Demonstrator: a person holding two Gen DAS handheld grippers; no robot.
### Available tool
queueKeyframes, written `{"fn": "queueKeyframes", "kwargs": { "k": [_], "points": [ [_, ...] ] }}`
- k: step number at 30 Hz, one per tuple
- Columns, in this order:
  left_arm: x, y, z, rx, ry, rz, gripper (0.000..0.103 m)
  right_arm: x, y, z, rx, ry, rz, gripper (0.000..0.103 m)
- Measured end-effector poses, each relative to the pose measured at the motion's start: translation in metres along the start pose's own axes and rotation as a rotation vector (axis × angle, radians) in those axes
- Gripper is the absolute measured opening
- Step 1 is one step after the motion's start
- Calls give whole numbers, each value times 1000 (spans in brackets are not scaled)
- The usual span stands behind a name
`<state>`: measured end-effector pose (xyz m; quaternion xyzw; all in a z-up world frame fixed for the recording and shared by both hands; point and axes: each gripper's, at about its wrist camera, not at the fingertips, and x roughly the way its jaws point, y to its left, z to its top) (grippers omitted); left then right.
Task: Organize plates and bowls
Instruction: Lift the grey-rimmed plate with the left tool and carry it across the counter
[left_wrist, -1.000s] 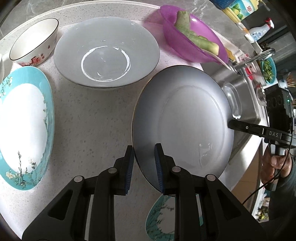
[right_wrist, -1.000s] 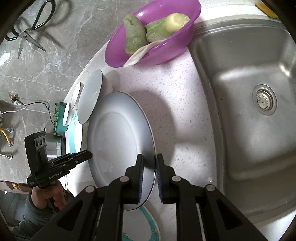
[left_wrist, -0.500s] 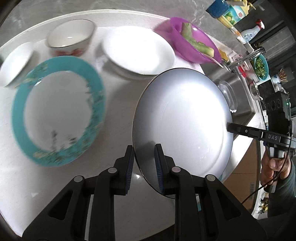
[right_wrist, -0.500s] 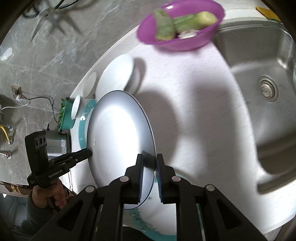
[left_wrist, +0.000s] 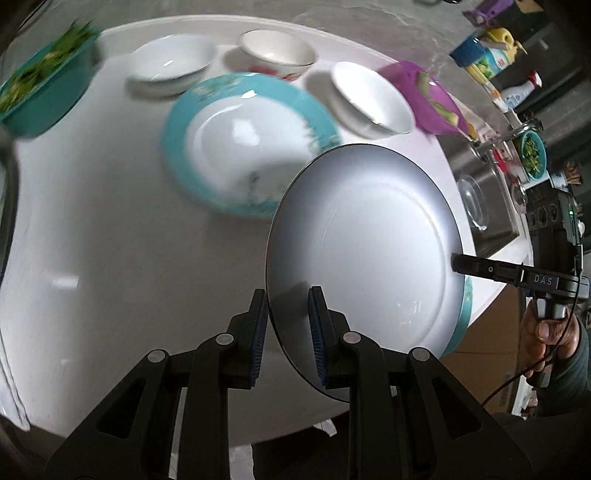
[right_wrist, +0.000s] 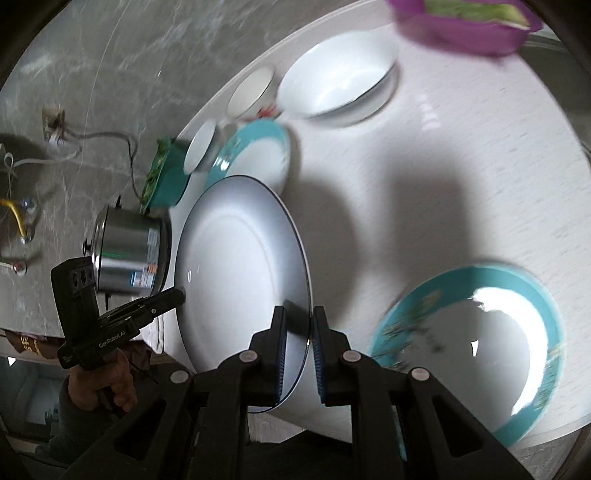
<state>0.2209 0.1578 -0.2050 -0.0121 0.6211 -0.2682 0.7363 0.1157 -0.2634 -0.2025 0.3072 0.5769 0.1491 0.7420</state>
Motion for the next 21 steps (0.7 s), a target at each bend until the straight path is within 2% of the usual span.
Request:
{"fn": "queueKeyframes", "kwargs": {
  "k": [6, 10, 17, 21],
  "points": [
    [-7, 53, -44, -63, 31, -17, 20, 31, 19, -18, 5, 40, 2, 16],
    [-4, 77, -62, -80, 50, -17, 20, 48, 25, -27, 10, 59, -9, 16],
    [14, 98, -69, -99, 74, -7, 20, 84, 27, -35, 35, 82, -37, 16],
    [31, 95, -66, -91, 83, -7, 20, 92, 23, -35, 44, 76, -53, 16]
  ]
}}
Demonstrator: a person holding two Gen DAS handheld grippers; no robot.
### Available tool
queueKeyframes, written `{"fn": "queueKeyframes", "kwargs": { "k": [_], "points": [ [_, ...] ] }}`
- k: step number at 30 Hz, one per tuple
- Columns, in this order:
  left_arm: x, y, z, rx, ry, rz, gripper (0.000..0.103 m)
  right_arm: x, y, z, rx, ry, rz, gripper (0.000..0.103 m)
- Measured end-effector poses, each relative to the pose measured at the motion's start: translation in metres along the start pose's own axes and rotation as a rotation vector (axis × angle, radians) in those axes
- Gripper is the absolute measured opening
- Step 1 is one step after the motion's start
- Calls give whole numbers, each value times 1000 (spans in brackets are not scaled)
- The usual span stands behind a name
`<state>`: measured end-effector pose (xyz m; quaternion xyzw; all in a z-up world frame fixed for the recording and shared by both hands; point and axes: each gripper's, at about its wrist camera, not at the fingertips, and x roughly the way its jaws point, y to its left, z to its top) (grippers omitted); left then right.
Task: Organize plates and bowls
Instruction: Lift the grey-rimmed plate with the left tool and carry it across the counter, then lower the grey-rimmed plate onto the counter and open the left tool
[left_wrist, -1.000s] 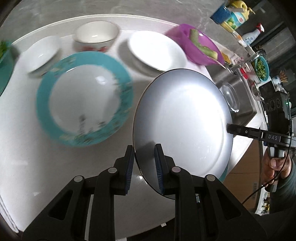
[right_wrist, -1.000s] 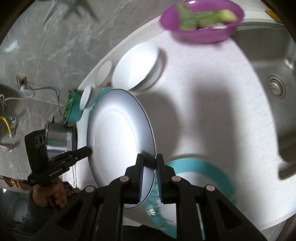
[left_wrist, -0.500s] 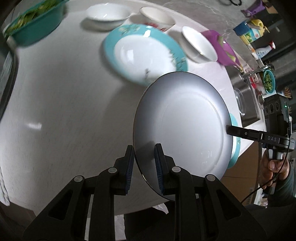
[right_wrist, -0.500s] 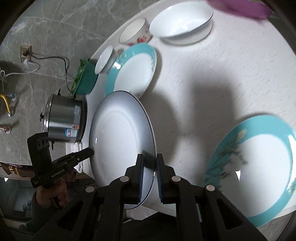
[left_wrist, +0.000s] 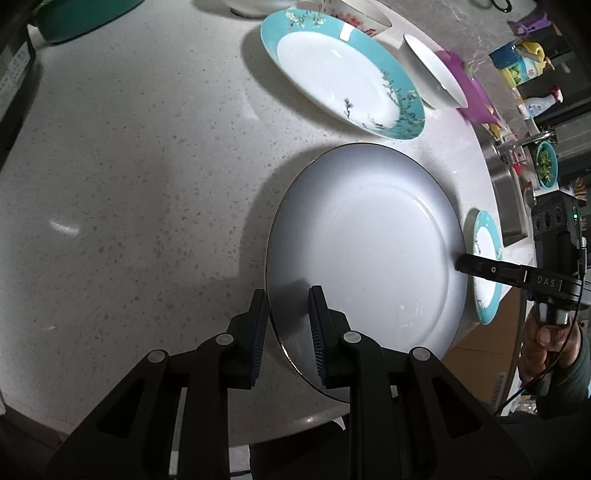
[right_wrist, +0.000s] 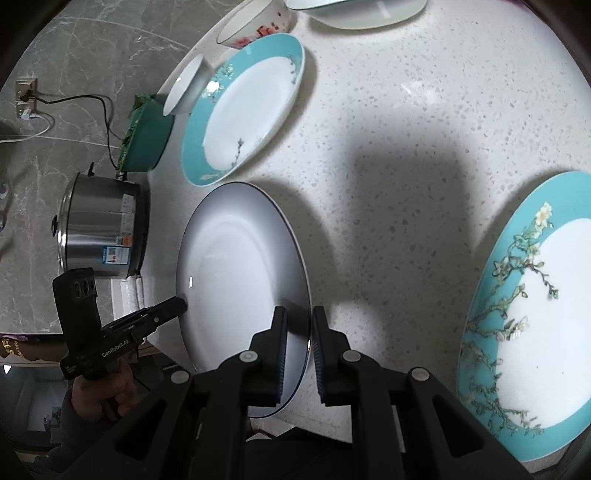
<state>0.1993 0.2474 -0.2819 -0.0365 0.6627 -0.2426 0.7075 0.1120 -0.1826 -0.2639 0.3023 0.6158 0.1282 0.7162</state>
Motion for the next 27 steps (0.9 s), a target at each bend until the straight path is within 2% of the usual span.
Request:
{"fn": "queueKeyframes", "kwargs": {
  "k": [15, 25, 26, 27],
  "points": [
    [34, -34, 29, 54, 7, 0, 20, -5, -27, 5, 37, -43, -27, 17],
    [31, -37, 24, 50, -53, 14, 22, -2, -31, 1, 26, -49, -28, 20],
    [28, -36, 23, 50, -64, 14, 28, -3, -30, 0, 21, -57, -35, 23],
    [22, -36, 21, 46, -84, 18, 44, -5, -29, -1, 15, -69, -40, 32]
  ]
}}
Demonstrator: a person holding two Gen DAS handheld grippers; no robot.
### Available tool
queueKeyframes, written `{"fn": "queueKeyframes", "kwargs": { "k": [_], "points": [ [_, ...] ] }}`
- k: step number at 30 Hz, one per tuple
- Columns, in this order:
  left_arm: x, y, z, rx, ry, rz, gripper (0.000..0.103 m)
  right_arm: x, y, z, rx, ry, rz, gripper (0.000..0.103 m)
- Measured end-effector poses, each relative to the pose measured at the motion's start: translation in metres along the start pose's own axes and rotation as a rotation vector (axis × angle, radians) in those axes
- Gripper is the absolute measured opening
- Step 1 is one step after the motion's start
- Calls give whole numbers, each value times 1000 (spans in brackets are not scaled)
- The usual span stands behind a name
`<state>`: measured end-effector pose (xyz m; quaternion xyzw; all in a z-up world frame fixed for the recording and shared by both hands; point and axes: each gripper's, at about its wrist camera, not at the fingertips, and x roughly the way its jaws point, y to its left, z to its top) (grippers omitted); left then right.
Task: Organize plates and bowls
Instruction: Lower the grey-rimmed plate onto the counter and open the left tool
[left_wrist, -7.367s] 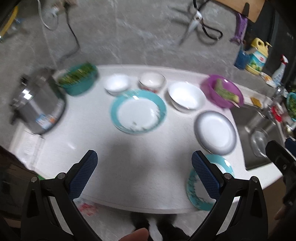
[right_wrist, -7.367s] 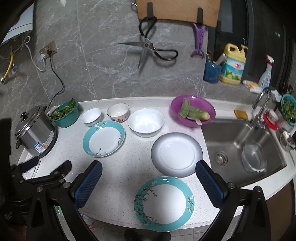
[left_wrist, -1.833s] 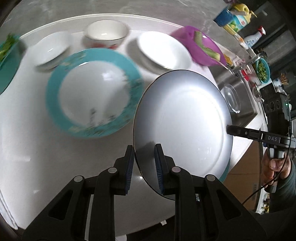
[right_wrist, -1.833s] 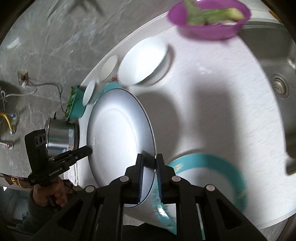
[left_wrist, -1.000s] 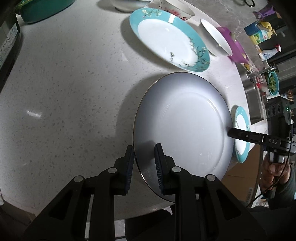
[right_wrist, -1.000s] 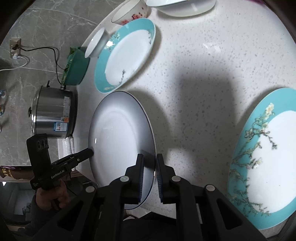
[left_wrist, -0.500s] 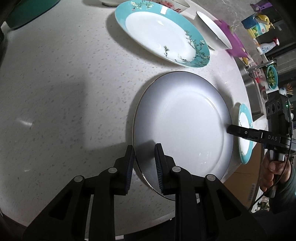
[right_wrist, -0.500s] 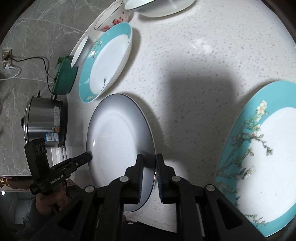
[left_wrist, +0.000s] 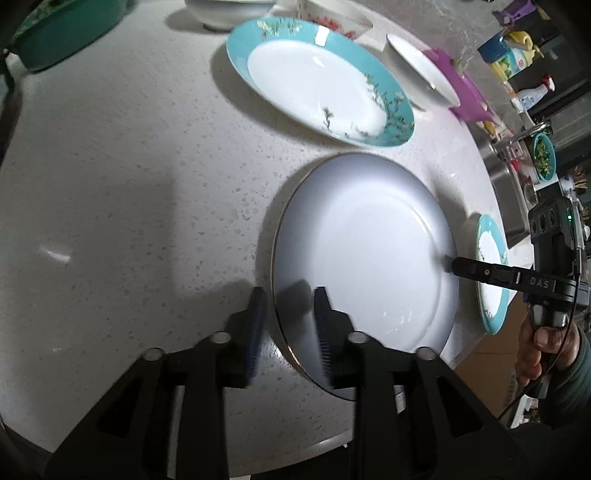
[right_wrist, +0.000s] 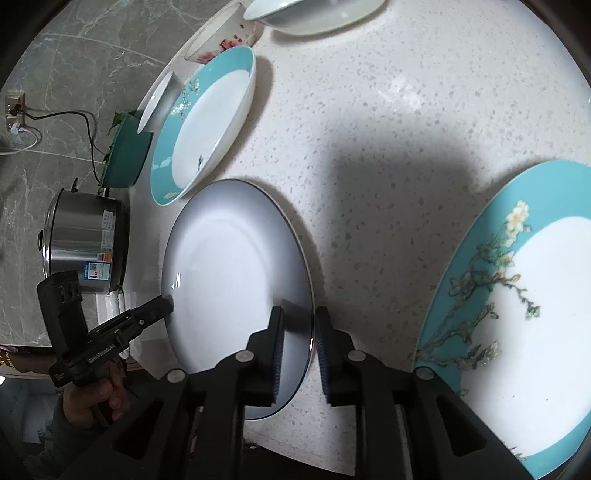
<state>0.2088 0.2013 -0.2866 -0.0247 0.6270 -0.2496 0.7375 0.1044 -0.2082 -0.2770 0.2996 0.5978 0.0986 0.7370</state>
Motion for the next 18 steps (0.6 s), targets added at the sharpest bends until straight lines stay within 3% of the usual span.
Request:
{"fn": "queueKeyframes", "kwargs": {
  "k": [1, 2, 5, 7, 8, 11, 14, 16, 18],
  "points": [
    [-7, 1, -2, -5, -27, 5, 54, -4, 1, -1, -3, -12, 0, 45],
    [-15, 2, -4, -9, -54, 9, 69, -9, 2, -1, -7, -27, 8, 49],
    [-40, -2, -8, -20, -129, -3, 82, -31, 8, -4, -26, -76, 6, 55],
    [-54, -13, -9, -16, -158, -28, 92, -49, 11, -8, -22, -113, 34, 70],
    [-62, -24, -10, -6, -179, -58, 103, -62, 12, -12, -20, -143, 59, 74],
    [-78, -62, -16, 45, -267, -149, 103, -112, 10, -33, -46, -271, 169, 88],
    [-76, -112, -23, 125, -316, -257, 103, -150, -4, -54, -59, -365, 215, 100],
    [-67, -146, -26, 198, -309, -307, 103, -168, -24, -69, -23, -422, 239, 102],
    [-50, -179, -27, 264, -236, -318, 103, -181, -57, -81, 56, -451, 235, 102]
  ]
}}
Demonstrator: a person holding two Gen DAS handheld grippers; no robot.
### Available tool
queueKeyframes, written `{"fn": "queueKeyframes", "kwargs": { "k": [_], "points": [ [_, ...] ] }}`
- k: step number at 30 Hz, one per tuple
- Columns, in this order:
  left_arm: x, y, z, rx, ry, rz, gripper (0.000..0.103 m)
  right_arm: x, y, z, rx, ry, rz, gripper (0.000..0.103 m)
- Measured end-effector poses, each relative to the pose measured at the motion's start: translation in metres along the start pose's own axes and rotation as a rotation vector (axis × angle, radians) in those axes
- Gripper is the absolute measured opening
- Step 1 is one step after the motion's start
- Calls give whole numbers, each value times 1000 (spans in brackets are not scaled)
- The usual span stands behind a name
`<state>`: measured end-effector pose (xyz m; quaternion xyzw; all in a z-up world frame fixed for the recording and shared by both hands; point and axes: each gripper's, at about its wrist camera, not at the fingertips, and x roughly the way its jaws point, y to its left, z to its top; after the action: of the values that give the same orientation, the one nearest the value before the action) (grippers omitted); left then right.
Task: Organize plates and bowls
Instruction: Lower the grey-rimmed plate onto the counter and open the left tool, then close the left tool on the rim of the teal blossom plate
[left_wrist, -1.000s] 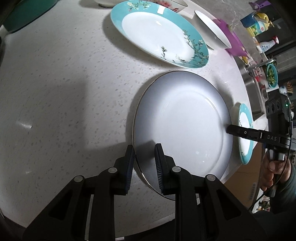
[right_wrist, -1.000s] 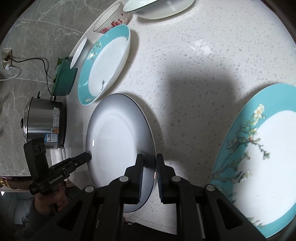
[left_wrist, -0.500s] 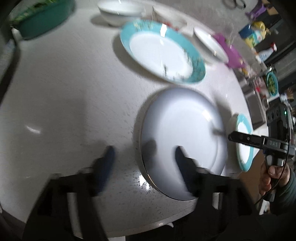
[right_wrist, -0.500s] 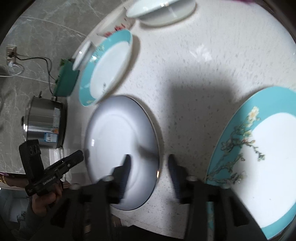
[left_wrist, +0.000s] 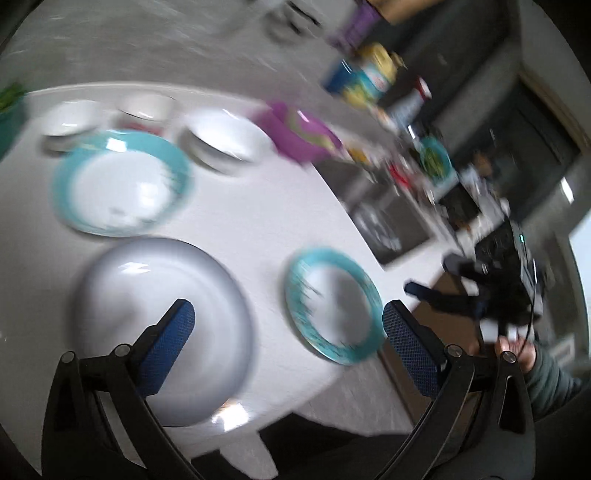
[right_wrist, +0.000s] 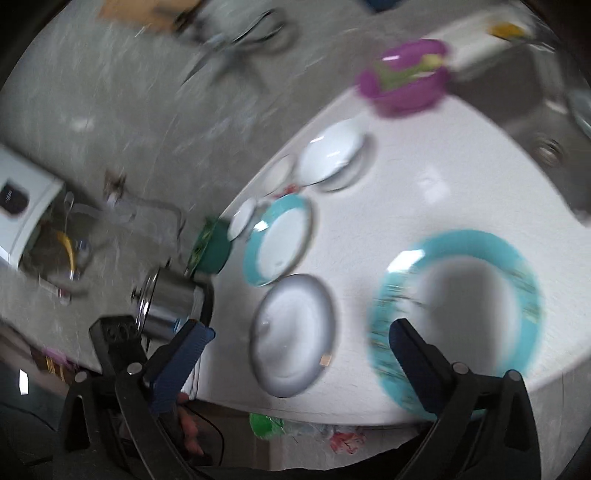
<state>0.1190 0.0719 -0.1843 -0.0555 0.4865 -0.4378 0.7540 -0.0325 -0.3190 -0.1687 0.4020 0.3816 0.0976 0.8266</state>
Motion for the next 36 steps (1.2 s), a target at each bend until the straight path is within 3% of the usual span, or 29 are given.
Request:
{"fn": "queueKeyframes", "kwargs": {
  "k": [3, 6, 10, 12, 17, 25, 32, 34, 36],
  "points": [
    [38, -29, 2, 49, 101, 15, 103, -20, -33, 0, 51, -21, -30, 99],
    [73, -40, 3, 19, 160, 80, 102, -34, -69, 11, 72, 5, -21, 90],
    [106, -47, 5, -53, 179, 186, 102, -39, -116, 34, 48, 81, 16, 77],
    [116, -47, -4, -94, 180, 198, 102, -37, -135, 45, 31, 131, 31, 71],
    [144, -63, -16, -165, 187, 255, 102, -23, -173, 72, -9, 267, 78, 70],
    [165, -71, -27, -229, 194, 294, 102, 12, -191, 92, -82, 440, 155, 70],
    [184, -67, -40, -288, 199, 285, 102, 27, -193, 95, -111, 491, 203, 65],
    [187, -66, -42, -296, 199, 286, 99, 28, -192, 95, -120, 503, 212, 65],
    [192, -64, -42, -292, 207, 290, 91, 30, -190, 94, -133, 513, 215, 65]
  ]
}}
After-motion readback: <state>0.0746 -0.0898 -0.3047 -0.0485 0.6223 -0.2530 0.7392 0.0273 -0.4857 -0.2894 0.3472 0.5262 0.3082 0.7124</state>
